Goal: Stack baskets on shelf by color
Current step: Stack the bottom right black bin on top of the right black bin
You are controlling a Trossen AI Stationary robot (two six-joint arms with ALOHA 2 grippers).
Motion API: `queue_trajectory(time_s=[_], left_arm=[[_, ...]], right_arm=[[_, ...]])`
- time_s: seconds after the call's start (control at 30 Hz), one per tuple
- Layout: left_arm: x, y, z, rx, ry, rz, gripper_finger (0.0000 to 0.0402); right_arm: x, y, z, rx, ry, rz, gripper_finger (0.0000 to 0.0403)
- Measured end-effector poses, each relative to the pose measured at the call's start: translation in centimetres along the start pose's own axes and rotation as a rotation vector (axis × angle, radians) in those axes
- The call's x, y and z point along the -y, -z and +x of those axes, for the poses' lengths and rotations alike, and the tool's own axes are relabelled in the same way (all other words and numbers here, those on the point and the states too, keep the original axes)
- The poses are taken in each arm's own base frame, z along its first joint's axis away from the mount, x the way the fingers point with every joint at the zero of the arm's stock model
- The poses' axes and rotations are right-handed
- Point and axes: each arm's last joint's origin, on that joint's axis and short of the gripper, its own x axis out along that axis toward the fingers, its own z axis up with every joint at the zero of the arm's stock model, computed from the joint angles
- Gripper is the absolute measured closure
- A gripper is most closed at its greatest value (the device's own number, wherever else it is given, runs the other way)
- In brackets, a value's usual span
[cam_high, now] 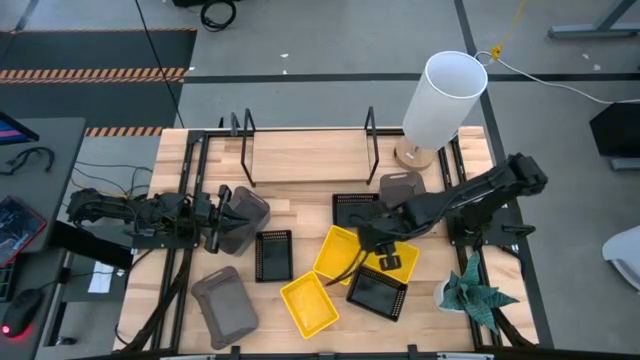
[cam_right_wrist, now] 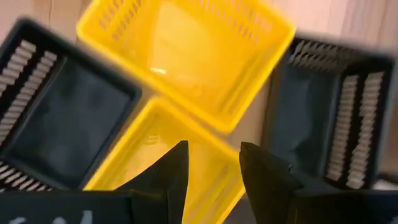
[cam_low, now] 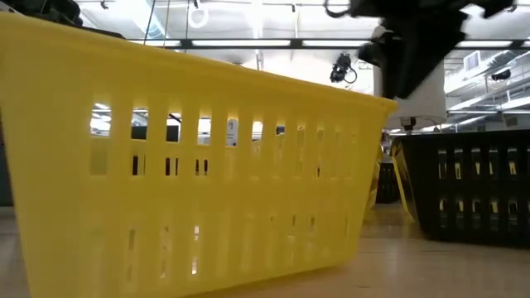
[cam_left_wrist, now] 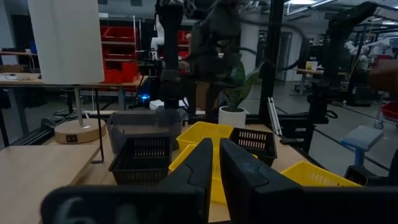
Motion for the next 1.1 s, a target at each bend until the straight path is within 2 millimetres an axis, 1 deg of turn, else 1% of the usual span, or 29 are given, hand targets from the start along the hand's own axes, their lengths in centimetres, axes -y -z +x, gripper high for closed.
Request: queue_trajectory(time_s=[0.1,0.2,0.27,0.37,0.53,0.73,0.83,0.93,1.1], left_arm=[[0.0,0.0,0.0,0.003,0.0,0.0,0.0367],[0.0,0.0,0.0,0.004,0.0,0.0,0.0371],[0.0,0.0,0.0,0.002,-0.001,0.0,0.0373],[0.0,0.0,0.0,0.002,-0.001,0.0,0.0373],[0.0,0.0,0.0,0.004,0.0,0.0,0.0366],[0.0,0.0,0.0,0.003,-0.001,0.0,0.037],[0.0,0.0,0.0,0.003,0.0,0.0,0.0375],[0.0,0.0,0.0,0.003,0.0,0.0,0.0378],[0.0,0.0,0.0,0.004,0.0,0.0,0.0374]], right_arm=[[0.0,-2.2,0.2,0.022,0.005,-0.05,0.0253],[-0.2,-4.1,0.5,0.042,-0.006,-0.056,0.0253],[-0.9,-5.1,0.9,0.047,-0.026,-0.052,0.0253],[-3.1,-6.0,1.8,0.034,-0.079,-0.057,0.0253],[-7.3,-6.8,2.6,0.013,-0.117,-0.034,0.0252],[-11.8,-7.2,2.9,-0.005,-0.152,0.092,0.0252],[-13.5,-7.2,4.0,-0.054,-0.182,0.146,0.0251],[-14.2,-7.4,5.2,-0.134,-0.183,0.196,0.0246],[-13.1,-8.6,5.6,-0.246,-0.111,0.317,0.0224]])
